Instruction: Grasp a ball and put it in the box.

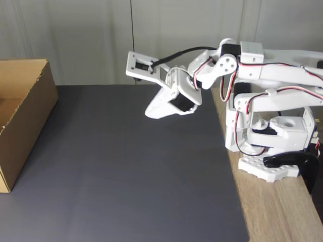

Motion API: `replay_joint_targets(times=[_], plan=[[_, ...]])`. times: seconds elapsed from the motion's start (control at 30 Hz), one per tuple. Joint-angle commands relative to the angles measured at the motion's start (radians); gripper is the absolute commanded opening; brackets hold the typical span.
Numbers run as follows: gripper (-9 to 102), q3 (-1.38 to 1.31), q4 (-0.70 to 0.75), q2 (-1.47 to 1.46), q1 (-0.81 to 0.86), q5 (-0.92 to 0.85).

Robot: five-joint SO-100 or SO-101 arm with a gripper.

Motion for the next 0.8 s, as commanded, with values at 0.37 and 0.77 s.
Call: replay_joint_targets(times=[0.37, 0.77], plan=[[0, 0.117, 0.072, 0.144, 0.005, -0.055], [0, 0.179, 0.192, 0.146, -0.011, -0.146]])
